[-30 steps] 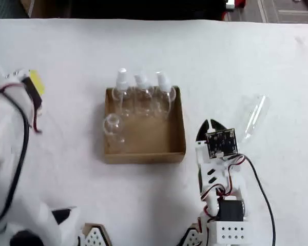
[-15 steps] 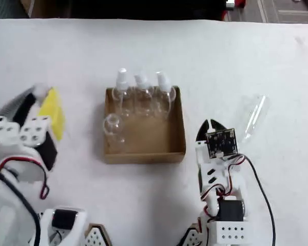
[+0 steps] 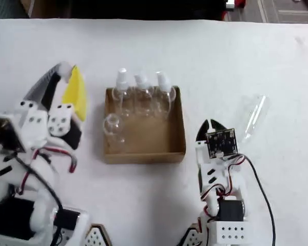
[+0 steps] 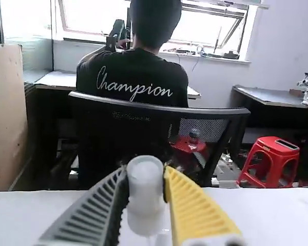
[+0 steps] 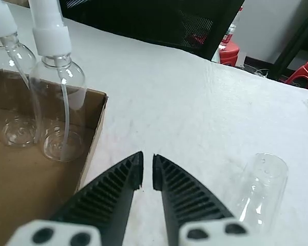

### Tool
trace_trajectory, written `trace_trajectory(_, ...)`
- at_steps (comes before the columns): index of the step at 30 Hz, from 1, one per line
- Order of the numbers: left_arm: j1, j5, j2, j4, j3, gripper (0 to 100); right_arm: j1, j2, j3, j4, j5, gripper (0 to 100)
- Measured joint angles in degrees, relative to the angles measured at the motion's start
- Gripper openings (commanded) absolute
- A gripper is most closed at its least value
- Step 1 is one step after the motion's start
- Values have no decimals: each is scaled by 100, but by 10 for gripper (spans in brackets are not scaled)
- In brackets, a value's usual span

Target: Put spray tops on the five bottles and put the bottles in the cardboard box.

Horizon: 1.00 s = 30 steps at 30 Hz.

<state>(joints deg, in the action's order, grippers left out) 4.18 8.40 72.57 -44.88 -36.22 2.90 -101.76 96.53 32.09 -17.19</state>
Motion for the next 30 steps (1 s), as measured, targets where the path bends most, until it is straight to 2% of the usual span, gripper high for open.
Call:
trace_trajectory(3, 132, 167, 9, 211, -167, 24, 0, 0, 0, 0, 0, 24)
trace_trajectory(11, 229, 220, 18, 185, -167, 24, 0, 0, 0, 0, 0, 24)
trace_trajectory(16, 316, 396, 26, 167, -615, 24, 0, 0, 0, 0, 0, 24)
trace_trajectory(30, 352, 413, 53, 237, -1046, 24, 0, 0, 0, 0, 0, 24)
